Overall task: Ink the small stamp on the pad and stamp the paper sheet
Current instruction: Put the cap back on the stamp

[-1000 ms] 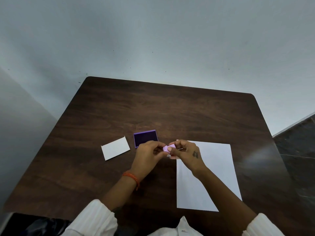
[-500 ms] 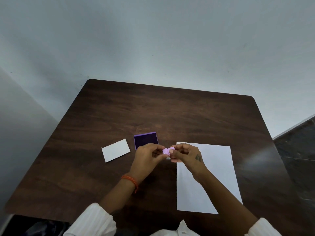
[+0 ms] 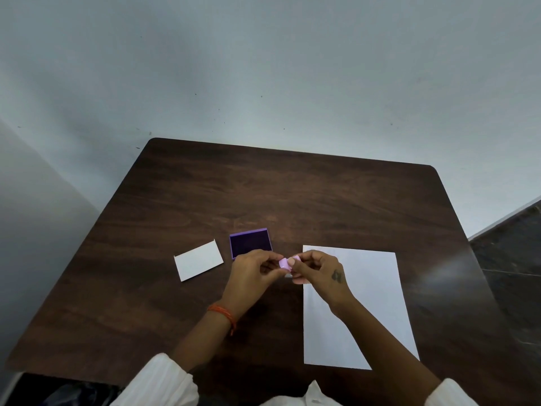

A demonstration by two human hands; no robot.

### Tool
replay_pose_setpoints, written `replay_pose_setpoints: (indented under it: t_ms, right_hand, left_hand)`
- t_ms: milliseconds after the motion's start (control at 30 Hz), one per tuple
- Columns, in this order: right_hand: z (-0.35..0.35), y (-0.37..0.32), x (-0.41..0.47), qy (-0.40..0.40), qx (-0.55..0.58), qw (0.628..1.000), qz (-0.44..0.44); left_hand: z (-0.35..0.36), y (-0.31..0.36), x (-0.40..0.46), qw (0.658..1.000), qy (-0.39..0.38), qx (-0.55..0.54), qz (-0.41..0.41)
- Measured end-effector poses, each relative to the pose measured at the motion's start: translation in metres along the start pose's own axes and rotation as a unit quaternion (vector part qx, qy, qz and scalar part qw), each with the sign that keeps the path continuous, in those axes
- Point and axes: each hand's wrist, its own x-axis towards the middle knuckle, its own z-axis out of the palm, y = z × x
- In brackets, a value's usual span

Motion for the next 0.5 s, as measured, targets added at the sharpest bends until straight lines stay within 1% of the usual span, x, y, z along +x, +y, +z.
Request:
replay_pose_setpoints:
  t_ms: [200,400,500]
  right_hand:
    - [-0.0003,0.0031,-0.0021,0.012,-0.026,0.999,-0.019]
    - [0.0031,0.0031,0.0002,0.009,-0.020,0.999,0.031]
    - [0.0057,0.0050,-0.0010,-0.010,-0.012,0.999,0.036]
  left_hand:
    - [0.0030,-0.0015,0.0000,1.000,0.004,-0.002,-0.008]
    - [0.0030,-0.0036,-0.0012,1.000,0.004,-0.013,-0.008]
    - [0.0053,-0.0043,-0.0013,1.000,0.010,-0.002,0.002]
